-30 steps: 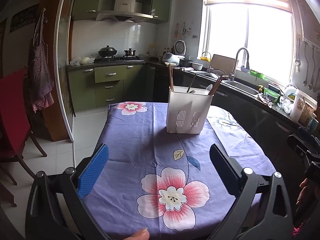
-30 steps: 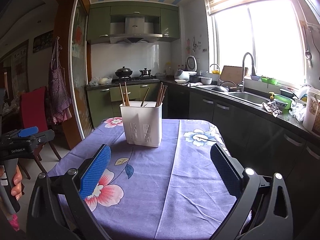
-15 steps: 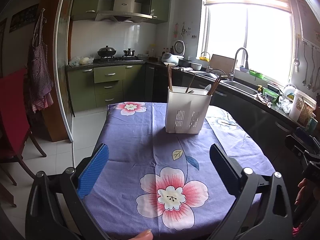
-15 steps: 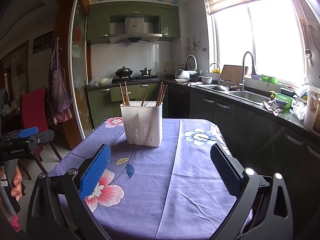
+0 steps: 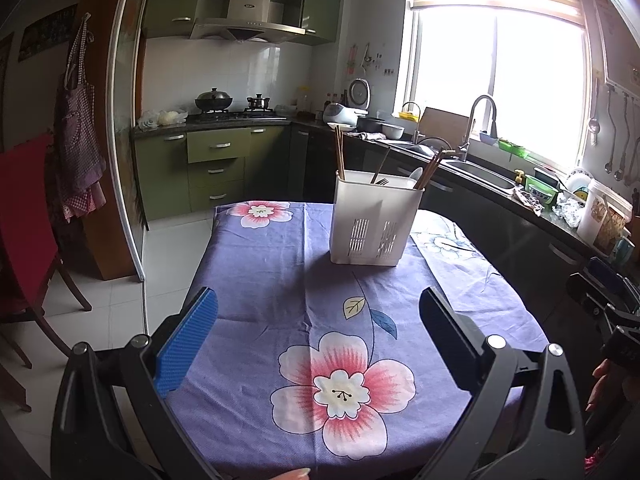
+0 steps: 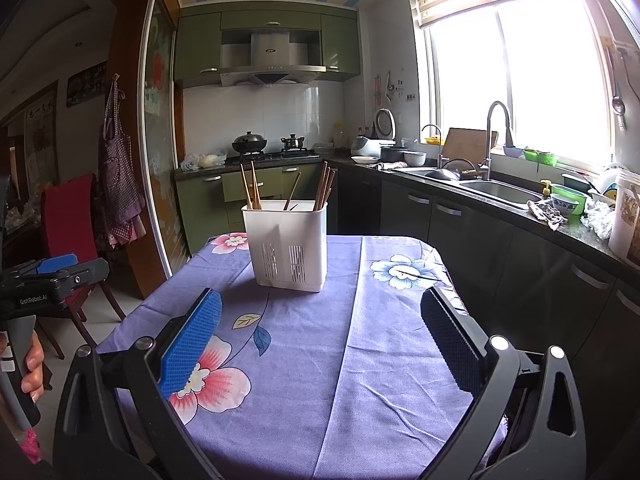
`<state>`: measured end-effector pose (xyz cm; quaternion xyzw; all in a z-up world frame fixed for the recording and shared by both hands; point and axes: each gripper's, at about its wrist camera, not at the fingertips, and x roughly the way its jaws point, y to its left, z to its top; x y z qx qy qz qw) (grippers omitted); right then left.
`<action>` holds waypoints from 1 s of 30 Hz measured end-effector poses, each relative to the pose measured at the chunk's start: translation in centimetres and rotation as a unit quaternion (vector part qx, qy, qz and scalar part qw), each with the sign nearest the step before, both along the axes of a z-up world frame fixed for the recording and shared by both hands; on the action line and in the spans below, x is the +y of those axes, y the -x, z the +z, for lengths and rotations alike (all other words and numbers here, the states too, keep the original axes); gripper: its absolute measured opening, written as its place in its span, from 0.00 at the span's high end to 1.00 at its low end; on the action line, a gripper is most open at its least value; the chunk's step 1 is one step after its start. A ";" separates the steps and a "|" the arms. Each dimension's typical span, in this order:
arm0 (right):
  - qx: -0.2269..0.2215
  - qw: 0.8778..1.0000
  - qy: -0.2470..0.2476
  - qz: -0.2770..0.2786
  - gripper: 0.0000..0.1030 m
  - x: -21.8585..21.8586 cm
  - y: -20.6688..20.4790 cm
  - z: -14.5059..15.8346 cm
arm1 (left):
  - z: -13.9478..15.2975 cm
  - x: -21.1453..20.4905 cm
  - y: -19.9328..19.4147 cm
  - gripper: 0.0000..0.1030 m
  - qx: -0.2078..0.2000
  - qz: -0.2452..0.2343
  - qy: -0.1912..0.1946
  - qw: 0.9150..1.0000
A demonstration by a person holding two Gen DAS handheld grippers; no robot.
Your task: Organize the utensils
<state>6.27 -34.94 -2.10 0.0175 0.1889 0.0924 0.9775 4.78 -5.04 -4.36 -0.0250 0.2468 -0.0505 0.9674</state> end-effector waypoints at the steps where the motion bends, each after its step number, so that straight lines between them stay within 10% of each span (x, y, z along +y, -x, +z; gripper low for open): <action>1: 0.000 1.000 0.000 0.000 0.04 0.0 0.0 0.0 | 0.0 0.0 0.0 0.07 0.000 0.000 0.000 1.000; 30: 0.005 1.000 0.000 0.000 0.04 0.4 -0.3 -0.4 | -0.5 0.2 -0.6 0.07 0.030 -0.015 0.022 0.999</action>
